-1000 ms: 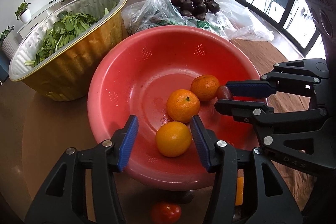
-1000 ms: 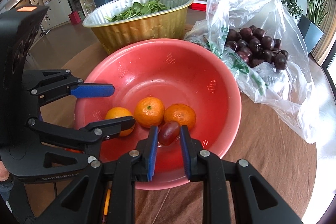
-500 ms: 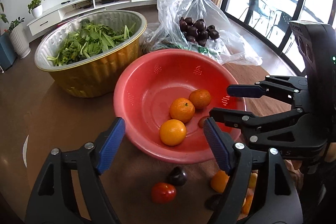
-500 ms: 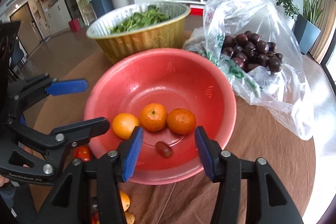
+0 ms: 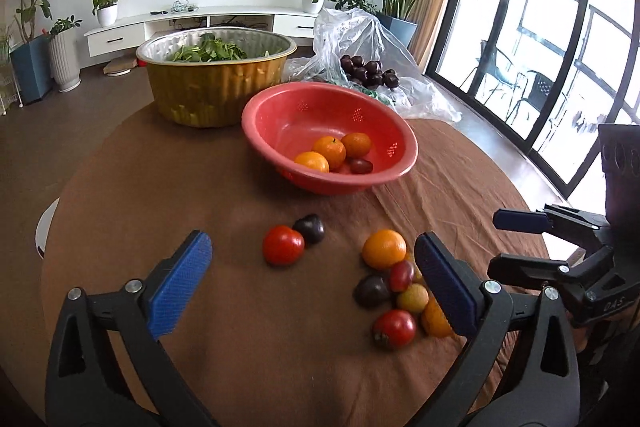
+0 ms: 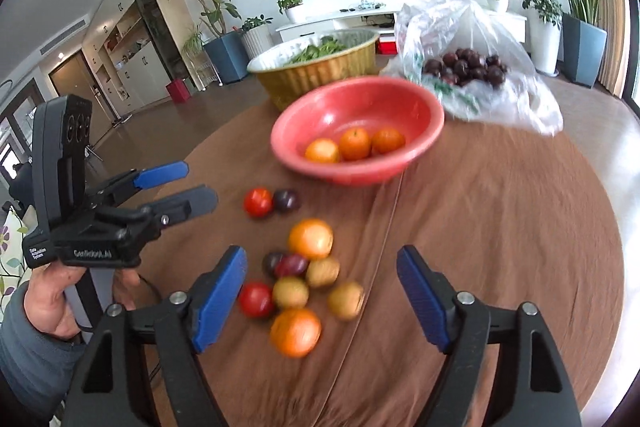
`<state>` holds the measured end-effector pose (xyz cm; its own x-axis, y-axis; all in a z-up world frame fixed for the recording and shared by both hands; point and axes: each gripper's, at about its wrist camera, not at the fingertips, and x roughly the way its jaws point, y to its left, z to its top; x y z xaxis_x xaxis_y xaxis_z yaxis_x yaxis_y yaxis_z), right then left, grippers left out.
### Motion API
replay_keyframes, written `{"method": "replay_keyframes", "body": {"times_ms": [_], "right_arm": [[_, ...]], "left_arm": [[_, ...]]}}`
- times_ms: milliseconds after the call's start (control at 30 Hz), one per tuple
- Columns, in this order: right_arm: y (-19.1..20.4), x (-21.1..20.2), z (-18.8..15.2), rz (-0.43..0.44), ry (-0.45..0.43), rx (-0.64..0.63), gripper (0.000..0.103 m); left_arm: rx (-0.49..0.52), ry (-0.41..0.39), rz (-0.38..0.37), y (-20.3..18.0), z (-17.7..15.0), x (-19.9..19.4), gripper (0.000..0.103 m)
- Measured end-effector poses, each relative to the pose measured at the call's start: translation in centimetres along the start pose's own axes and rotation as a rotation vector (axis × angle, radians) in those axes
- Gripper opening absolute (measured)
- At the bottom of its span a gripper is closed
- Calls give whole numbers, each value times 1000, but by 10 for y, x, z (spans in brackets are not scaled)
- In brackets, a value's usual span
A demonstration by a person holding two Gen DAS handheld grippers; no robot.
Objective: Organize fruits
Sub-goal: 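Withdraw both tools from the bowl toward the fruit pile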
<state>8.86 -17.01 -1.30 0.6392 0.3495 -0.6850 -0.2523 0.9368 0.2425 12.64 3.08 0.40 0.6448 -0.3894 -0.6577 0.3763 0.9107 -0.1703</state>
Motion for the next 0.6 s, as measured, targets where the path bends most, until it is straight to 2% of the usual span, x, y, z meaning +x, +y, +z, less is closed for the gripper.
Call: {"method": "replay_keyframes", "body": {"times_ms": [133, 267, 500, 600], "right_arm": [[14, 2, -27, -11, 15, -18, 80], [26, 11, -35, -29, 35, -49, 79], [28, 27, -44, -83, 82, -89, 66], [27, 32, -47, -89, 98, -95, 63]], "left_arm": [[-34, 9, -3, -7, -33, -14, 103], [-75, -4, 7, -6, -55, -25, 103], [-91, -46, 9, -5, -64, -31, 103], [-97, -29, 13, -4, -65, -29, 103]]}}
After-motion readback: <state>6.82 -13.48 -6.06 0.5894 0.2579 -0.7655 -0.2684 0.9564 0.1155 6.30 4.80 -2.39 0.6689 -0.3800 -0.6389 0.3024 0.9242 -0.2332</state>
